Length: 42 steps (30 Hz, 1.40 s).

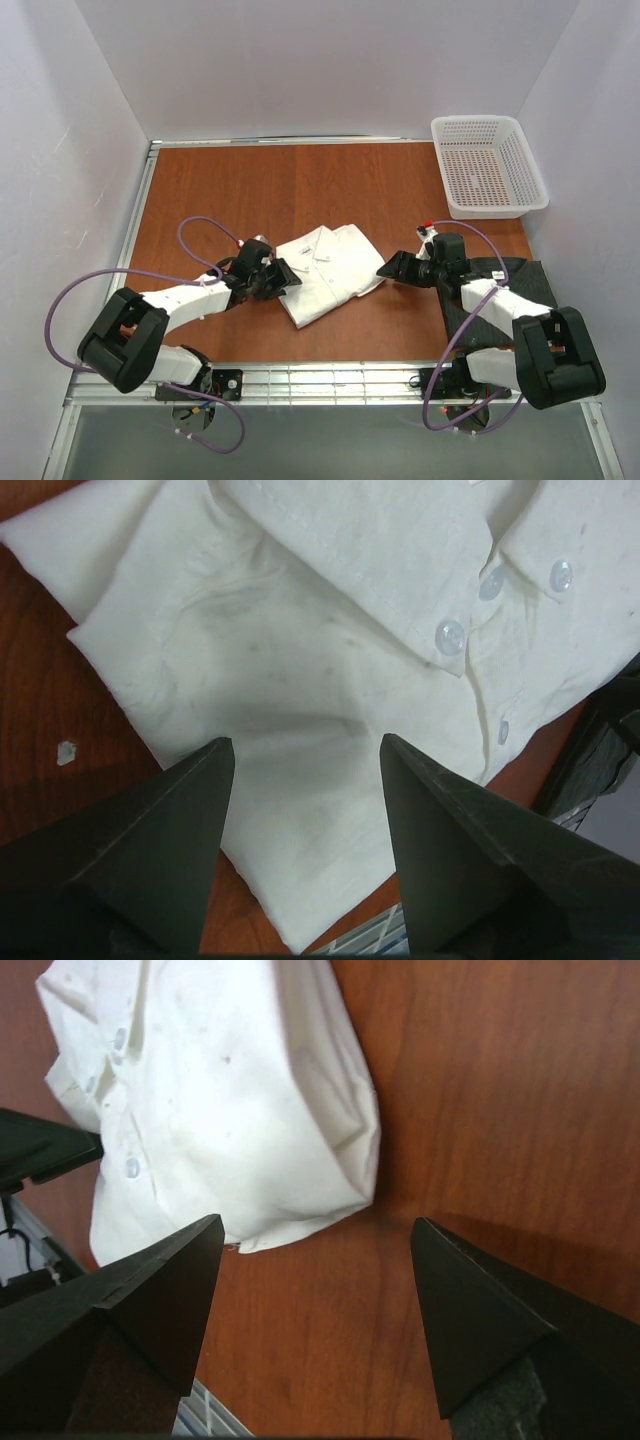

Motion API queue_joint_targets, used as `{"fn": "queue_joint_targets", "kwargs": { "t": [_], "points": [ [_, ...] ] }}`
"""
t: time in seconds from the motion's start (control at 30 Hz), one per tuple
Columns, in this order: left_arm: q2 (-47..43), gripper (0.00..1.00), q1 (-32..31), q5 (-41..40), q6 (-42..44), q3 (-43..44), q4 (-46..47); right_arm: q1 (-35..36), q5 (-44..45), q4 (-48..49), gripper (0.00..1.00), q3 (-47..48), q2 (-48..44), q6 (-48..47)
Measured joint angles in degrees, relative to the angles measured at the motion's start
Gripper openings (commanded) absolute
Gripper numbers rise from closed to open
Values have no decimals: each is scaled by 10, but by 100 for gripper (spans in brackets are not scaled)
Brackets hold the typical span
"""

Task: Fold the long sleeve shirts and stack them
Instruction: Fold the shirt

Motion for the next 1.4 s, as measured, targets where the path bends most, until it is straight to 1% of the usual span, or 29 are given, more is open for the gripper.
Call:
{"fn": "queue_joint_targets", "kwargs": {
  "t": [0.07,0.1,0.2,0.23,0.33,0.4,0.47,0.5,0.53,0.57,0.63,0.7,0.73,0.77,0.87,0.9,0.97,1.0,1.07,1.13,1.23,1.3,1.4],
  "points": [
    [5,57,0,-1,0,0,11,0,-23,31,65,-6,15,10],
    [8,57,0,-1,1,0,16,0,-36,51,54,-10,26,16],
    [13,57,5,-1,8,3,21,0,-49,83,28,-20,44,26],
    [15,57,9,0,12,5,21,0,-50,92,15,-24,50,27],
    [21,57,42,0,29,11,19,0,-46,107,6,-37,62,30],
    [30,58,78,-1,46,22,14,0,-43,111,6,-48,61,29],
    [48,61,111,-2,66,43,4,0,-41,112,17,-58,55,28],
    [63,62,123,-4,77,62,-4,0,-40,111,25,-63,49,26],
    [80,64,131,-6,87,83,-12,0,-41,110,36,-66,42,24],
    [95,70,136,-8,98,103,-15,0,-41,106,41,-68,32,22],
    [109,75,138,-4,113,133,-26,4,-38,94,51,-66,7,16],
    [94,78,134,1,120,146,-36,13,-33,76,56,-54,-20,13],
    [78,78,130,2,121,148,-40,19,-31,69,57,-42,-31,12],
    [56,78,125,2,121,148,-47,29,-30,63,57,-26,-38,13],
    [-28,70,101,1,105,143,-55,65,-25,73,57,30,-40,19],
    [-57,63,90,2,95,135,-47,83,-23,87,57,47,-33,25],
    [-104,58,73,9,70,111,-24,118,-24,130,57,76,-6,39],
    [-118,52,65,16,57,95,-6,137,-25,165,56,85,15,49],
    [-119,46,58,27,32,53,43,159,-29,219,55,92,54,63],
    [-92,40,57,31,7,3,83,169,-31,281,54,90,105,80],
    [-48,34,59,29,-28,-78,131,170,-31,368,53,62,179,102],
    [-42,33,64,32,-56,-120,173,170,-28,425,52,26,218,113],
    [-54,30,69,19,-88,-155,221,169,-23,494,51,-32,269,124]
  ]
}}
